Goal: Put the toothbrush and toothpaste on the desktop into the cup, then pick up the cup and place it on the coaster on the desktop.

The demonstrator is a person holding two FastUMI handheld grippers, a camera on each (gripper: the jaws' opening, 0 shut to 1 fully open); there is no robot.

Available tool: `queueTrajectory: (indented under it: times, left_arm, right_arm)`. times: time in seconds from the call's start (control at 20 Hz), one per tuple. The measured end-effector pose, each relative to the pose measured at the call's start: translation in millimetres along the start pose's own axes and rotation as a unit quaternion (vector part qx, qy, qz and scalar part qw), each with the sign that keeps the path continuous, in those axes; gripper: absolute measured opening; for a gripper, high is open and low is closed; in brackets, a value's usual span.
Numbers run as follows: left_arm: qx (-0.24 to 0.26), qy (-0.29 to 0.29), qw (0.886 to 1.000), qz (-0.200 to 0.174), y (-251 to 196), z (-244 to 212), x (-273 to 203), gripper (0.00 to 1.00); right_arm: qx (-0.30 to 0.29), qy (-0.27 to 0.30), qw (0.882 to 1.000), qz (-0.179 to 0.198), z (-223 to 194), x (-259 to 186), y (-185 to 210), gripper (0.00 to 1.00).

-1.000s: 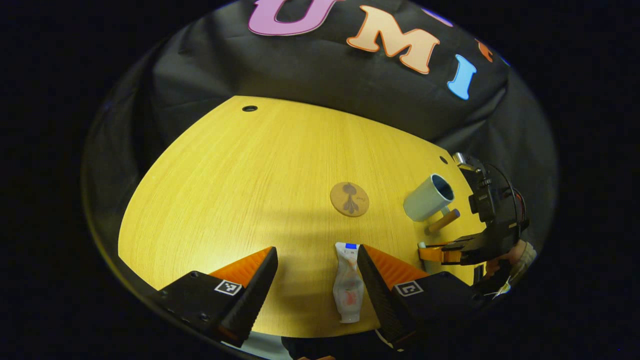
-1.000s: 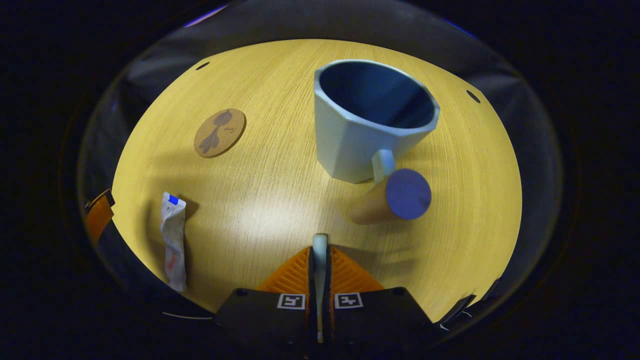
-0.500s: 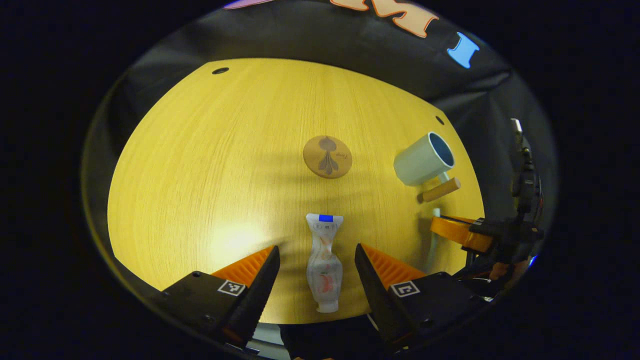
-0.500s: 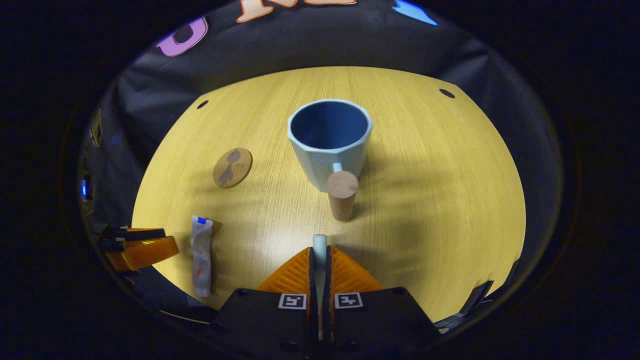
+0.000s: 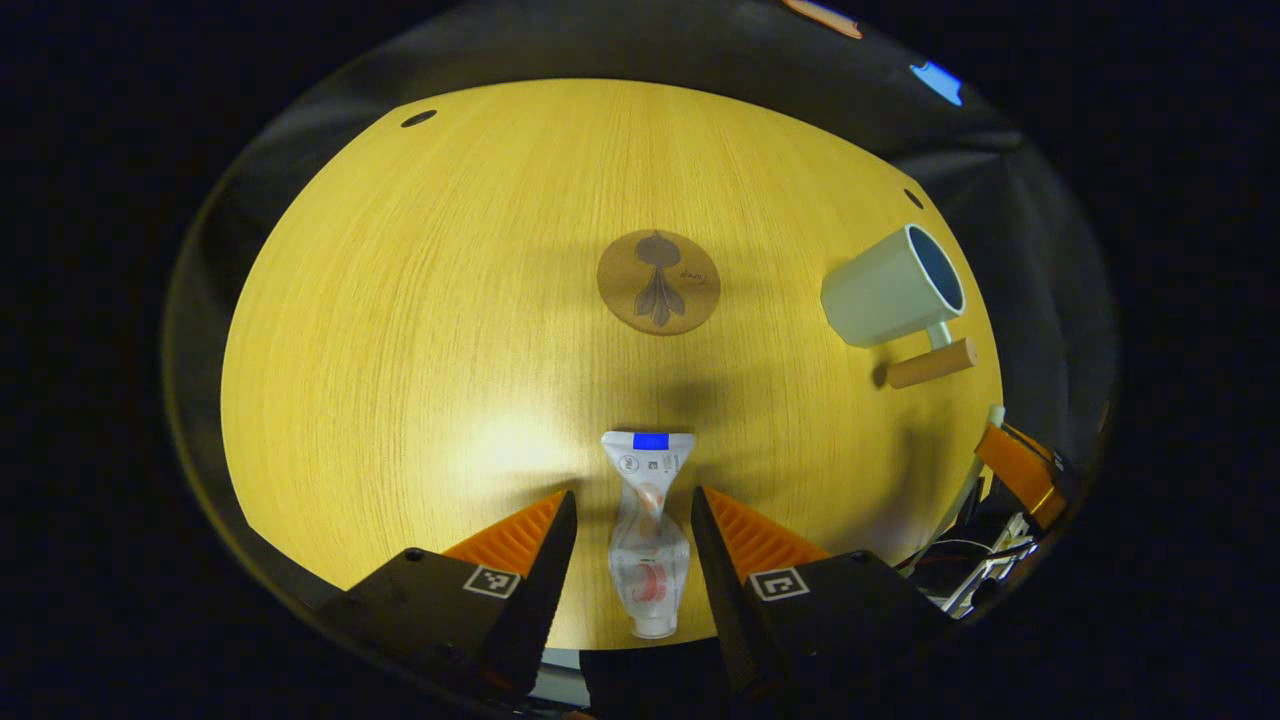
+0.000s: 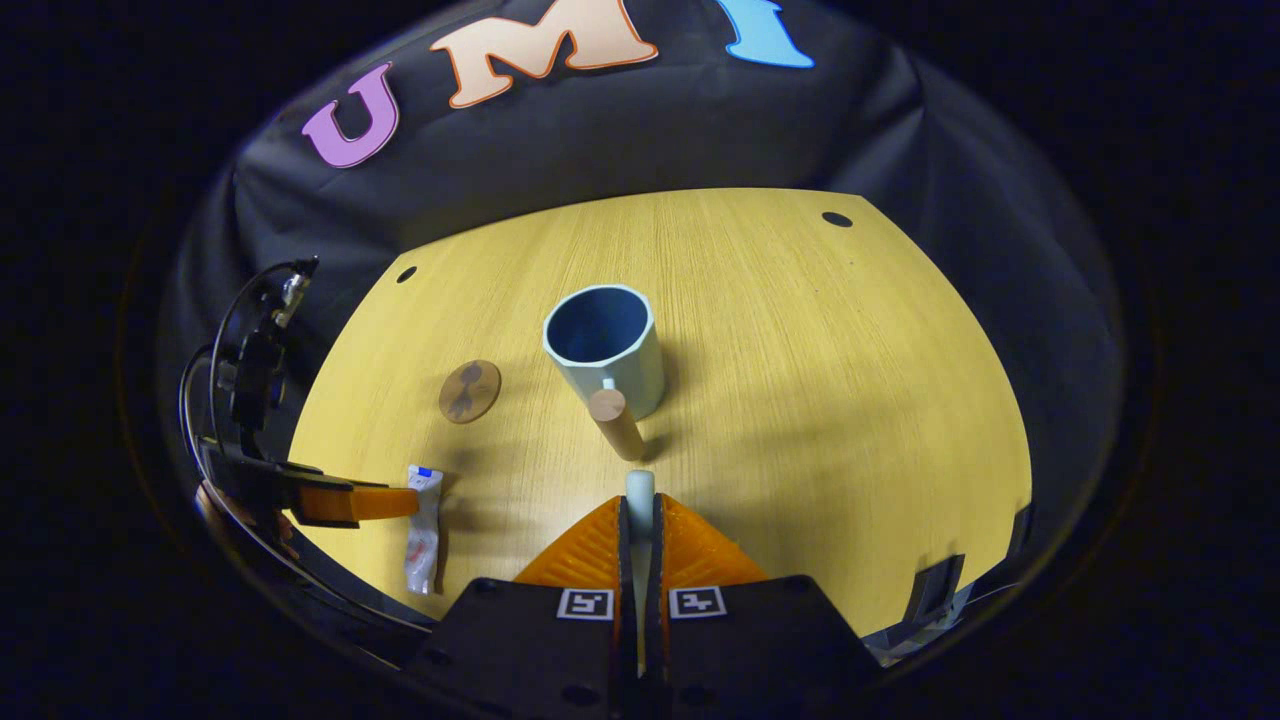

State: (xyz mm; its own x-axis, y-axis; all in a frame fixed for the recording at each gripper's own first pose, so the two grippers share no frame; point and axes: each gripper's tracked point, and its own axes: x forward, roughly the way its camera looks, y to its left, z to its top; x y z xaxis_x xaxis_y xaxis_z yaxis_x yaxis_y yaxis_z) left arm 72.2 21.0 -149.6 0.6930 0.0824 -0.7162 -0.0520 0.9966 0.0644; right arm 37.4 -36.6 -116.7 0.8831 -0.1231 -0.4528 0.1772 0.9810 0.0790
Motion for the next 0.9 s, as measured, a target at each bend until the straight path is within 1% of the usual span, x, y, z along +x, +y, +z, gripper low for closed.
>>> queueTrajectory:
  times: [0.05,0.1,0.2,0.3,0.35,0.45,0.55,0.65,0.7,0.8,0.85,0.9]
  left_arm:
    - [0.003,0.007,1.000,0.005,0,-1,4,0.67]
    - [0.008,0.013,1.000,0.010,-1,-2,7,0.69]
    - [0.018,0.025,0.999,0.023,0,-4,13,0.60]
    - [0.026,0.035,0.998,0.034,0,-6,17,0.55]
    - [0.027,0.039,0.998,0.037,-2,-6,19,0.54]
    - [0.026,0.045,0.998,0.043,-2,-6,22,0.49]
    - [0.027,0.049,0.997,0.052,1,-6,25,0.49]
    - [0.023,0.054,0.997,0.058,4,-8,28,0.40]
    - [0.021,0.058,0.996,0.060,3,-9,30,0.35]
    - [0.022,0.055,0.996,0.067,2,-7,33,0.30]
    - [0.018,0.057,0.996,0.068,4,-8,32,0.30]
    - [0.017,0.055,0.996,0.069,4,-7,32,0.27]
  right_arm:
    - [0.000,-0.002,1.000,-0.004,0,-1,-7,0.06]
    - [0.001,-0.003,1.000,-0.008,1,-2,-13,0.06]
    - [0.010,-0.006,1.000,-0.011,2,-5,-23,0.06]
    - [0.023,-0.012,1.000,-0.013,6,-8,-31,0.06]
    - [0.028,-0.016,0.999,-0.014,7,-9,-35,0.06]
    - [0.033,-0.023,0.999,-0.015,10,-9,-40,0.06]
    - [0.038,-0.030,0.999,-0.013,14,-9,-44,0.06]
    - [0.040,-0.037,0.998,-0.011,17,-10,-45,0.07]
    - [0.039,-0.039,0.998,-0.010,19,-9,-46,0.06]
    - [0.036,-0.042,0.998,-0.012,22,-9,-48,0.06]
    - [0.036,-0.044,0.998,-0.010,23,-10,-47,0.06]
    - [0.036,-0.046,0.998,-0.009,25,-11,-47,0.06]
